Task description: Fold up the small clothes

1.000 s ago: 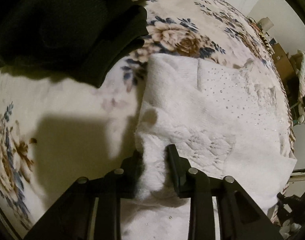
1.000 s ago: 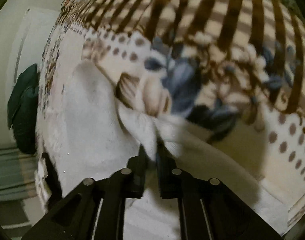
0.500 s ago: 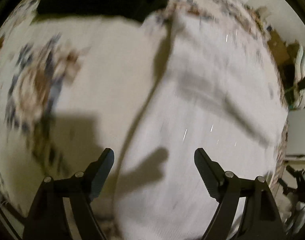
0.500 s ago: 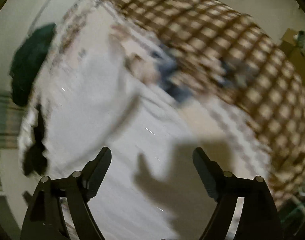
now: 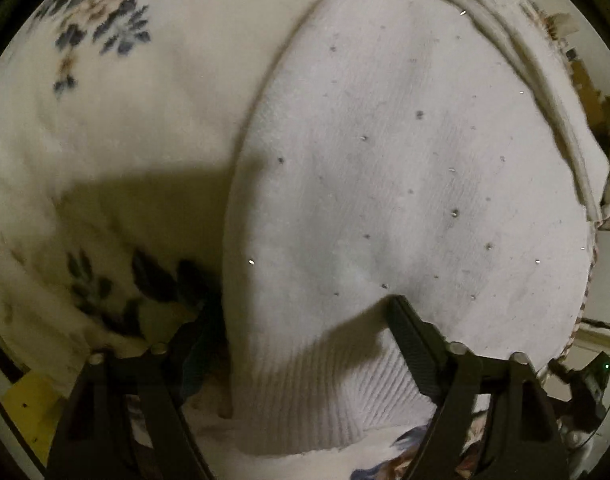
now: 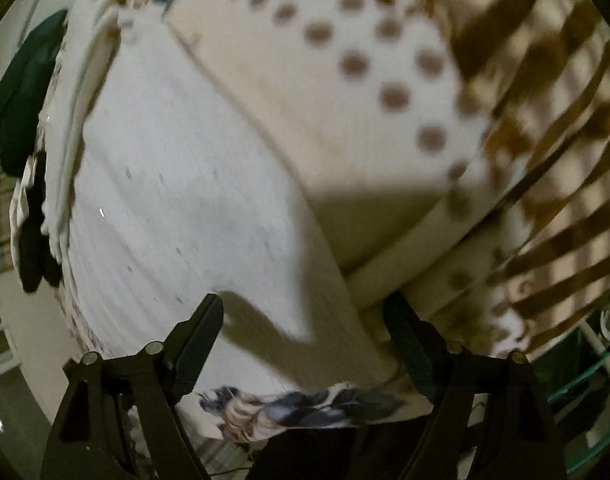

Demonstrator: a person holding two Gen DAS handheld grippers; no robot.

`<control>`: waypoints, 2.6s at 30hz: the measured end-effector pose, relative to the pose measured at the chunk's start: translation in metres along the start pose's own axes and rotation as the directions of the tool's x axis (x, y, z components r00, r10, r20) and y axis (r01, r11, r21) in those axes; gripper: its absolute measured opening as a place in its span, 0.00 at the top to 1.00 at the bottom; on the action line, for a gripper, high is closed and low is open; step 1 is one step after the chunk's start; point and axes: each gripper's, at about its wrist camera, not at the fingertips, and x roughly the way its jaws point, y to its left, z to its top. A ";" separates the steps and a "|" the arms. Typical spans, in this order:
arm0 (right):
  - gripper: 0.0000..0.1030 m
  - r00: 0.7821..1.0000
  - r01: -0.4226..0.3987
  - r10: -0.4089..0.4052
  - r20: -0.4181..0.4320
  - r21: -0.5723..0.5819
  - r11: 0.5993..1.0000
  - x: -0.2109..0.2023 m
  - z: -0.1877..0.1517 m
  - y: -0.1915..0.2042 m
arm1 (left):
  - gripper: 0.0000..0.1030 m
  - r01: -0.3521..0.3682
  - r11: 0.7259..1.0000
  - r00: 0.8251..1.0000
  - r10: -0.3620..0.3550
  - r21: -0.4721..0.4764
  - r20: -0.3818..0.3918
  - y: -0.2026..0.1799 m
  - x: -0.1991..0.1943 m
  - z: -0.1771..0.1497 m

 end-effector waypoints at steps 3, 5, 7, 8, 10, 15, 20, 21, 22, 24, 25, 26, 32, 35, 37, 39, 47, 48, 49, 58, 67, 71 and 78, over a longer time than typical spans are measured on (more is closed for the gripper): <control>0.93 1.000 0.014 -0.013 0.019 -0.058 0.998 -0.006 -0.009 0.000 | 0.94 -0.012 0.998 0.998 0.008 0.063 0.062 -0.010 -0.012 -0.010; 0.93 0.997 -0.032 0.036 0.073 -0.057 0.998 -0.026 -0.015 -0.007 | 0.94 -0.003 0.997 0.995 -0.005 0.074 0.103 -0.012 -0.022 -0.014; 0.93 0.993 -0.045 0.050 0.108 -0.047 0.998 -0.042 -0.015 -0.016 | 0.94 0.016 0.998 0.994 -0.023 0.062 0.103 -0.007 -0.025 -0.017; 0.93 0.991 -0.066 0.071 0.109 -0.052 0.996 -0.049 -0.013 -0.020 | 0.93 0.041 0.998 0.994 -0.046 0.052 0.097 -0.004 -0.023 -0.017; 0.93 0.991 -0.127 0.129 0.036 -0.053 0.990 -0.044 -0.013 -0.029 | 0.89 0.094 0.995 0.994 -0.095 0.018 0.058 0.005 -0.013 -0.017; 0.65 0.983 -0.175 0.175 -0.045 0.008 0.985 -0.022 -0.007 -0.043 | 0.75 0.135 0.991 0.991 -0.135 -0.019 0.013 0.010 0.004 -0.019; 0.47 0.970 -0.232 0.234 -0.067 0.041 0.972 0.005 -0.007 -0.047 | 0.72 0.145 0.989 0.989 -0.144 -0.018 0.026 0.004 0.006 -0.023; 0.47 0.972 -0.226 0.227 -0.065 0.023 0.974 0.007 -0.008 -0.043 | 0.73 0.142 0.990 0.989 -0.142 -0.011 0.028 0.006 0.006 -0.026; 0.47 0.975 -0.215 0.215 -0.060 0.007 0.977 0.010 -0.008 -0.034 | 0.74 0.140 0.990 0.990 -0.140 -0.002 0.033 0.008 0.006 -0.021; 0.71 0.982 -0.185 0.184 -0.038 -0.012 0.983 0.010 -0.010 -0.025 | 0.91 0.118 0.993 0.992 -0.119 0.023 0.051 0.004 0.001 -0.029; 0.90 0.987 -0.159 0.158 -0.034 -0.026 0.987 0.007 -0.012 -0.022 | 0.94 0.107 0.993 0.992 -0.109 0.041 0.058 0.000 -0.003 -0.034; 0.91 0.988 -0.154 0.153 -0.031 -0.035 0.987 0.007 -0.013 -0.015 | 0.94 0.088 0.995 0.993 -0.092 0.056 0.072 -0.003 -0.008 -0.037; 0.94 0.989 -0.146 0.148 0.011 -0.105 0.984 -0.038 -0.029 0.007 | 0.95 0.083 0.995 0.983 -0.090 0.048 0.159 -0.016 -0.058 -0.045; 0.94 0.984 -0.168 0.175 0.039 -0.135 0.976 -0.071 -0.033 0.017 | 0.96 0.092 0.994 0.971 -0.101 0.054 0.215 -0.021 -0.093 -0.043; 0.94 0.978 -0.191 0.201 0.055 -0.151 0.970 -0.089 -0.032 0.026 | 0.96 0.105 0.993 0.962 -0.116 0.056 0.248 -0.020 -0.114 -0.035; 0.94 0.972 -0.207 0.223 0.076 -0.172 0.963 -0.105 -0.030 0.039 | 0.96 0.118 0.991 0.951 -0.131 0.063 0.281 -0.023 -0.130 -0.027; 0.94 0.939 -0.258 0.301 0.169 -0.233 0.938 -0.154 0.013 0.095 | 0.96 0.150 0.983 0.903 -0.179 0.104 0.391 -0.065 -0.168 0.038; 0.94 0.936 -0.259 0.304 0.178 -0.237 0.936 -0.157 0.018 0.103 | 0.96 0.148 0.982 0.895 -0.183 0.115 0.408 -0.071 -0.173 0.047; 0.94 0.933 -0.258 0.307 0.190 -0.243 0.935 -0.159 0.026 0.112 | 0.96 0.144 0.981 0.887 -0.186 0.129 0.422 -0.076 -0.177 0.056; 0.94 0.905 -0.234 0.315 0.285 -0.283 0.930 -0.175 0.119 0.200 | 0.96 0.120 0.968 0.842 -0.216 0.219 0.495 -0.134 -0.187 0.167; 0.94 0.913 -0.151 0.242 0.329 -0.278 0.948 -0.153 0.229 0.285 | 0.96 0.052 0.978 0.863 -0.146 0.201 0.484 -0.166 -0.141 0.291; 0.94 0.924 -0.115 0.195 0.330 -0.245 0.963 -0.129 0.275 0.312 | 0.96 0.011 0.981 0.892 -0.098 0.194 0.442 -0.174 -0.109 0.331; 0.94 0.949 -0.029 0.089 0.301 -0.199 0.980 -0.073 0.333 0.337 | 0.91 0.007 0.990 0.956 -0.048 0.142 0.290 -0.173 -0.048 0.384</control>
